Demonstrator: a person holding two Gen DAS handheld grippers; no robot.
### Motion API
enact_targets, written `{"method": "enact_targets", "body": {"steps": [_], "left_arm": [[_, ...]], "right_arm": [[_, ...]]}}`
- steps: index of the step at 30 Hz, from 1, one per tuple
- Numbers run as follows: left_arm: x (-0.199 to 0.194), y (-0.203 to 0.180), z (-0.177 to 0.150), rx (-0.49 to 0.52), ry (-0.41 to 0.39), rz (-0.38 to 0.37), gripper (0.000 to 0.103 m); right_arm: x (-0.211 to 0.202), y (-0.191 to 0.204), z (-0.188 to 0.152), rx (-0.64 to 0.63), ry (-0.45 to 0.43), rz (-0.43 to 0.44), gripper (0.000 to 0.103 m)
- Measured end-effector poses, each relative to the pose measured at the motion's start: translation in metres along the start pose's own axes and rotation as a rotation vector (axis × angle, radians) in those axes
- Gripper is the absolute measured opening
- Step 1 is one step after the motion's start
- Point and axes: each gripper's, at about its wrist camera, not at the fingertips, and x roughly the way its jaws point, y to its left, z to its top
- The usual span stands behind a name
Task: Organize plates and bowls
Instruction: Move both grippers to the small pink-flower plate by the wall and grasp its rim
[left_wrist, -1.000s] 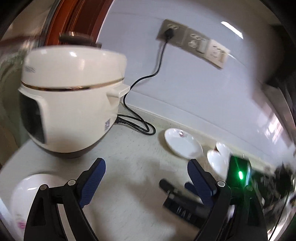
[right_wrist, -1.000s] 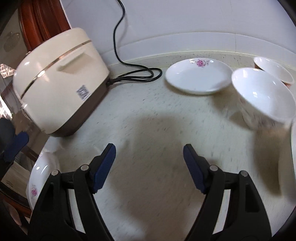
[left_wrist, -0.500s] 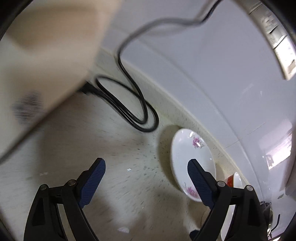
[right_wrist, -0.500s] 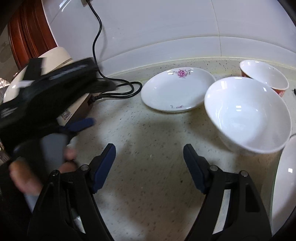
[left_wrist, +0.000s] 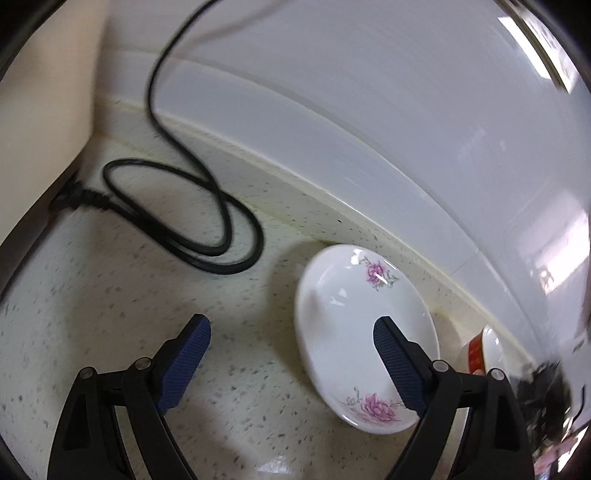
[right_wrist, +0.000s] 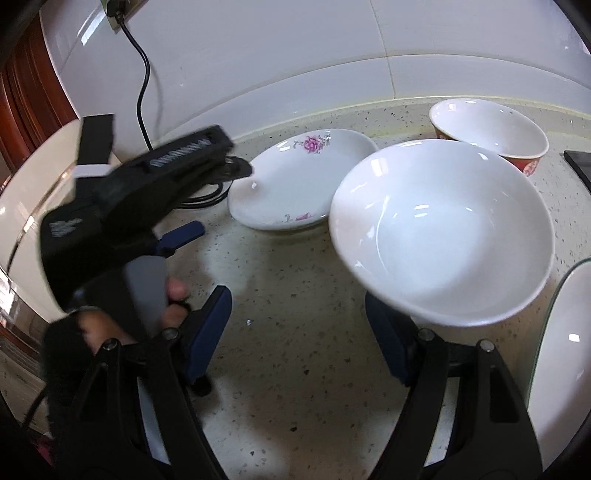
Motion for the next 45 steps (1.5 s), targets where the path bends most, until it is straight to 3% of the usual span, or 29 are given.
{"method": "enact_targets", "body": {"steps": [4, 7, 9, 10, 13, 14, 17, 25, 33, 40, 45], "left_arm": [[0.004, -0.013, 0.0, 0.09, -0.009, 0.058, 0.087], [0.009, -0.019, 0.001, 0.122, -0.009, 0.087, 0.076], [0.013, -0.023, 0.001, 0.135, -0.011, 0.105, 0.057], [0.013, -0.024, 0.001, 0.142, -0.002, 0.096, 0.041], [0.013, -0.024, 0.002, 0.135, 0.003, 0.086, 0.032], [0.012, -0.023, 0.003, 0.131, 0.003, 0.091, 0.022], [0.012, -0.021, 0.0, 0.123, 0.01, 0.059, 0.014], [-0.013, -0.002, -0.02, 0.114, -0.008, 0.095, 0.013], [-0.039, 0.004, -0.044, 0.145, 0.027, 0.107, 0.014], [-0.073, 0.025, -0.066, 0.162, 0.057, 0.111, 0.015], [-0.092, 0.04, -0.076, 0.173, 0.051, 0.161, 0.018]], "right_arm": [[-0.008, -0.01, -0.001, 0.061, -0.007, 0.044, 0.077], [-0.012, -0.012, -0.002, 0.08, -0.007, 0.056, 0.077], [-0.011, -0.012, -0.002, 0.081, -0.009, 0.057, 0.077], [-0.012, -0.013, -0.001, 0.081, -0.011, 0.061, 0.077], [-0.015, -0.012, -0.002, 0.077, -0.019, 0.071, 0.077], [-0.015, -0.012, -0.002, 0.074, -0.02, 0.071, 0.077], [-0.018, -0.008, -0.002, 0.053, -0.027, 0.07, 0.078], [-0.018, 0.0, -0.004, 0.018, -0.024, 0.085, 0.078], [-0.018, 0.007, -0.003, -0.028, -0.032, 0.087, 0.077], [-0.027, 0.014, -0.004, -0.087, -0.088, 0.093, 0.078], [-0.027, 0.019, -0.004, -0.126, -0.107, 0.064, 0.078]]}}
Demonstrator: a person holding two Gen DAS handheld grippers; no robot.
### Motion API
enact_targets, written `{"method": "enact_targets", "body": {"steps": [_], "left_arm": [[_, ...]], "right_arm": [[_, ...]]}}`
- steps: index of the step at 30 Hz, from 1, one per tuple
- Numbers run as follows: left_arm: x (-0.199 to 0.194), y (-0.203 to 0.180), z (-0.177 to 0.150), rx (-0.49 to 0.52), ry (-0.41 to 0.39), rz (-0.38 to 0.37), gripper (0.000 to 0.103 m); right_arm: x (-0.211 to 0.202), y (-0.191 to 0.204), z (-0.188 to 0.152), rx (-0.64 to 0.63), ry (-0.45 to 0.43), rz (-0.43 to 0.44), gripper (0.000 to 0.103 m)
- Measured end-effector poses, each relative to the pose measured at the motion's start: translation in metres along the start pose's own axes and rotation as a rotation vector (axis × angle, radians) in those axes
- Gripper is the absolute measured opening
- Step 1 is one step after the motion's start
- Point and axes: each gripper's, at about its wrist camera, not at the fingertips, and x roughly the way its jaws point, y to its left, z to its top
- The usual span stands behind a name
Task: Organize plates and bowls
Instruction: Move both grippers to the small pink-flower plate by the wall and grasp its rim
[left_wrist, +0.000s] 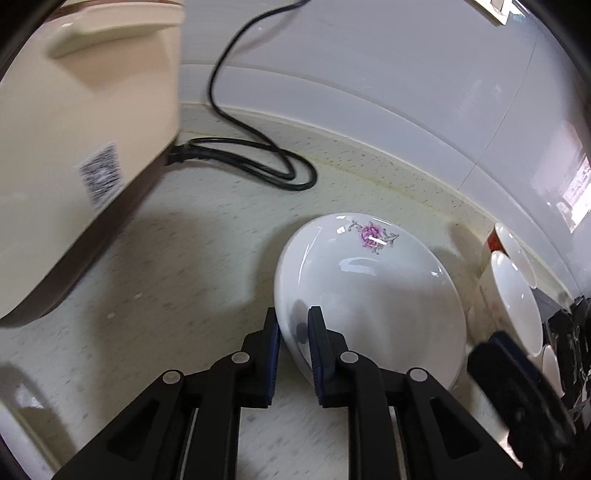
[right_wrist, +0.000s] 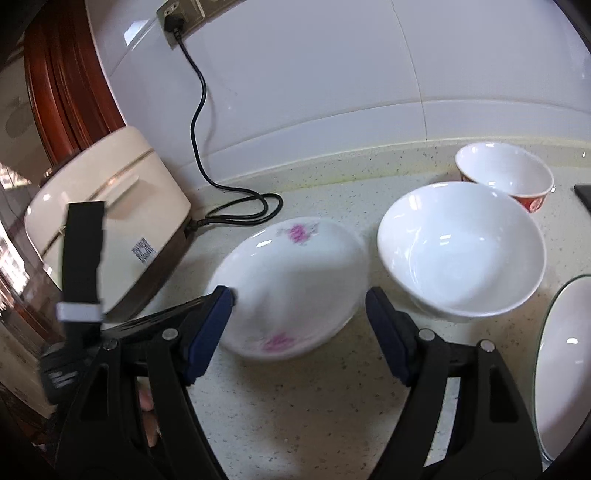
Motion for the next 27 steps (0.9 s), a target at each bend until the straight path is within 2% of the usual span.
{"method": "enact_targets", "body": {"steps": [3, 5, 7, 12, 19, 27], "left_arm": [[-0.001, 0.0, -0.001, 0.005, -0.011, 0.042, 0.022], [0.0, 0.008, 0.001, -0.038, 0.003, 0.061, 0.044], [-0.002, 0.015, 0.004, -0.085, -0.003, 0.015, 0.059], [0.002, 0.019, 0.009, -0.116, -0.001, -0.011, 0.06], [0.007, 0.016, 0.016, -0.122, -0.011, 0.0, 0.061], [0.019, 0.004, 0.019, -0.03, -0.058, 0.063, 0.059]], "right_arm": [[0.005, 0.001, 0.0, -0.003, 0.008, -0.004, 0.078], [0.01, -0.001, -0.001, 0.008, 0.021, -0.013, 0.078], [0.018, -0.001, -0.003, 0.01, 0.041, -0.026, 0.078], [0.025, 0.004, -0.004, -0.008, 0.051, -0.059, 0.078], [0.048, -0.008, -0.001, 0.078, 0.124, -0.104, 0.078], [0.066, -0.001, 0.004, 0.062, 0.153, -0.154, 0.073]]}}
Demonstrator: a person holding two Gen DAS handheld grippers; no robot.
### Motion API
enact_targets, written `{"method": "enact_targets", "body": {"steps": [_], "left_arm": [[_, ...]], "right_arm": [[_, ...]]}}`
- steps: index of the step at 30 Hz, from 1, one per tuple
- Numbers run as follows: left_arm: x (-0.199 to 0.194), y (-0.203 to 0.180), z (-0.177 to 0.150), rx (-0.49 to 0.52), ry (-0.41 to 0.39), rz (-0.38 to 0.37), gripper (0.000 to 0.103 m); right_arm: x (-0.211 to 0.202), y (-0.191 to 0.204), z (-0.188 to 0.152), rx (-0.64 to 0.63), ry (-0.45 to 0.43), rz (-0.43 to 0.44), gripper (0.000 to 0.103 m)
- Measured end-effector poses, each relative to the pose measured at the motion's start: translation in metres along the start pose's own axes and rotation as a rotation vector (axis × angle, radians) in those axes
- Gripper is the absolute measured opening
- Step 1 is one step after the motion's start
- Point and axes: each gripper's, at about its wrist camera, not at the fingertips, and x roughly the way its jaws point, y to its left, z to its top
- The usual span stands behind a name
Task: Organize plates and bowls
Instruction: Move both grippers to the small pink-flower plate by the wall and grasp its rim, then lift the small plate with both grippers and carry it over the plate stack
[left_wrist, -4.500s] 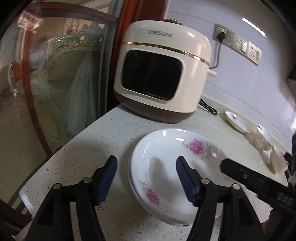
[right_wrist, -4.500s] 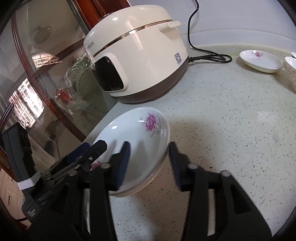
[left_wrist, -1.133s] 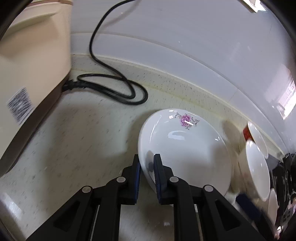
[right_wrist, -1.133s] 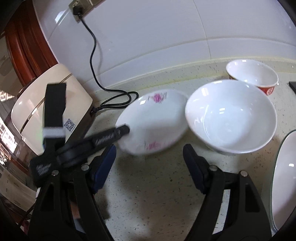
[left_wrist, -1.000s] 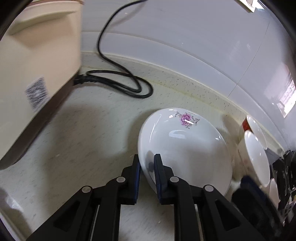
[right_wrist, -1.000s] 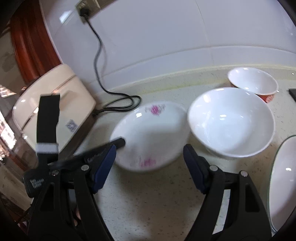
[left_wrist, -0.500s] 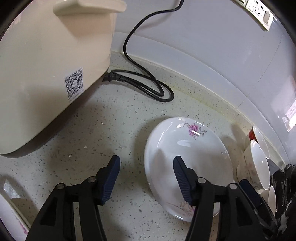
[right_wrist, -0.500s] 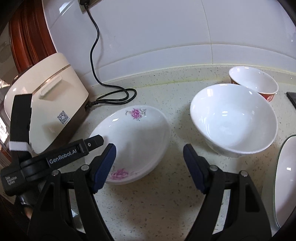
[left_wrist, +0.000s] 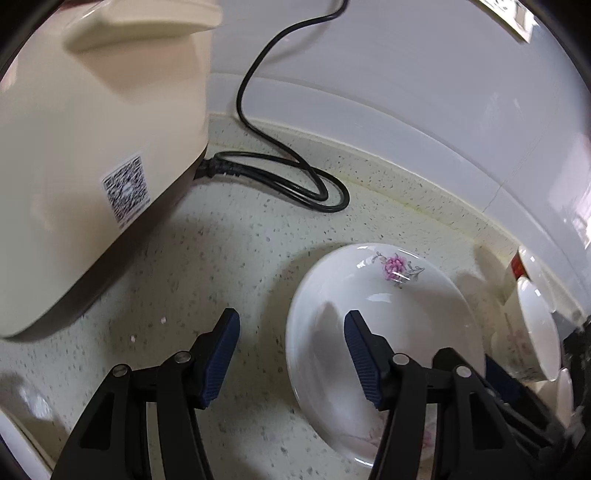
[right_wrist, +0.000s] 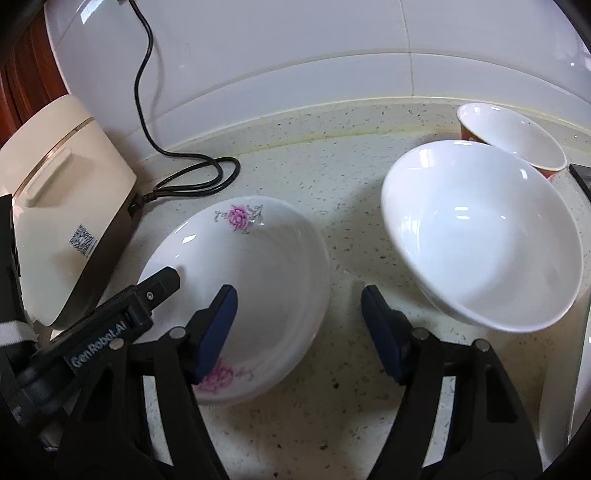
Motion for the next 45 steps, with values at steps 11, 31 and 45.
{"method": "enact_targets", "body": {"steps": [11, 31, 45], "left_arm": [[-0.002, 0.0, -0.002, 0.038, 0.018, -0.027, 0.025], [-0.029, -0.012, -0.009, 0.056, -0.034, -0.038, 0.025], [-0.08, 0.002, -0.015, -0.009, -0.201, -0.026, 0.024]], "right_arm": [[-0.002, -0.008, -0.003, 0.019, 0.017, 0.066, 0.022], [-0.037, -0.014, -0.02, -0.001, -0.062, 0.078, 0.021], [-0.055, -0.001, -0.016, -0.036, -0.093, 0.206, 0.021]]}}
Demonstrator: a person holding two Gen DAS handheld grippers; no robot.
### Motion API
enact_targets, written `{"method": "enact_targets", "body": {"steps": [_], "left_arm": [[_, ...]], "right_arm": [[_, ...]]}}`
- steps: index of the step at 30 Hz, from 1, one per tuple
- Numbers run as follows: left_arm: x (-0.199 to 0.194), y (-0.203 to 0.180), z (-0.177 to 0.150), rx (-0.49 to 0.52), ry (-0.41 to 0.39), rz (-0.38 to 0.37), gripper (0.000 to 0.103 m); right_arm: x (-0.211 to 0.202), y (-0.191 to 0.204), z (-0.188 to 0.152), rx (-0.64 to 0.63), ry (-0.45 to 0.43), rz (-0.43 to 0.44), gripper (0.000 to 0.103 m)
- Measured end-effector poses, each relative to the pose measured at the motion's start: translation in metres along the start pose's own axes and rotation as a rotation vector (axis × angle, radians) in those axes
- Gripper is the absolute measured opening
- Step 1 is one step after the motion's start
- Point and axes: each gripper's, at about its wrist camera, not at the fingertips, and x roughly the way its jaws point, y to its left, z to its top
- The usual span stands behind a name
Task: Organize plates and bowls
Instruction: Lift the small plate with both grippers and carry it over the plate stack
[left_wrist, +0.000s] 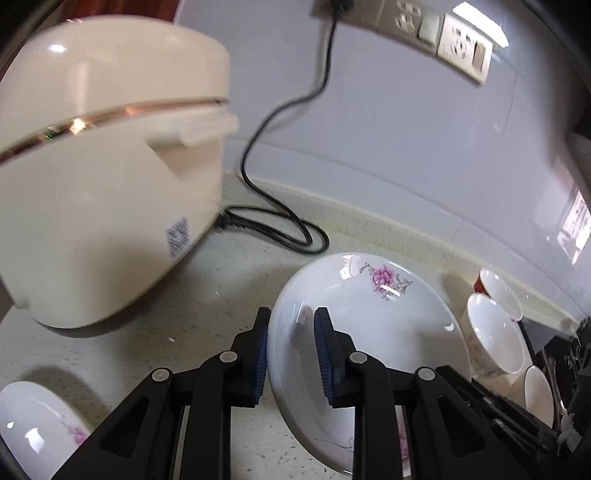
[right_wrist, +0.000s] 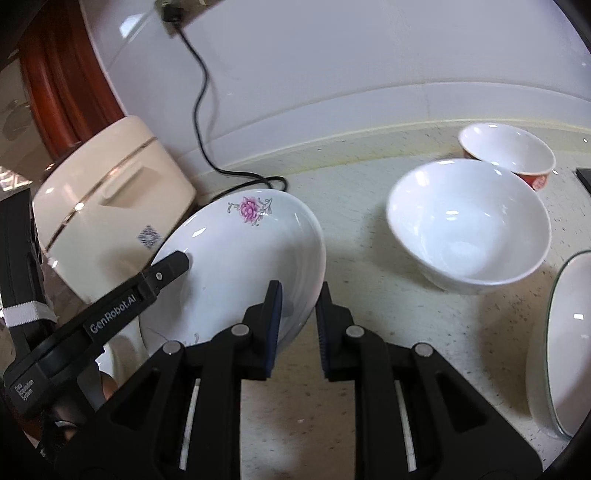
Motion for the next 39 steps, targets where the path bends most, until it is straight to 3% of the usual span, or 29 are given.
{"method": "enact_targets", "body": {"steps": [21, 39], "left_arm": [[-0.058, 0.03, -0.017, -0.057, -0.072, 0.055, 0.025], [-0.095, 0.072, -0.041, -0.023, -0.089, 0.121, 0.025]], "right_arm": [[-0.014, 0.033, 0.0, -0.052, -0.016, 0.153, 0.021], [-0.018, 0.072, -0.019, -0.142, -0.006, 0.275, 0.022]]}}
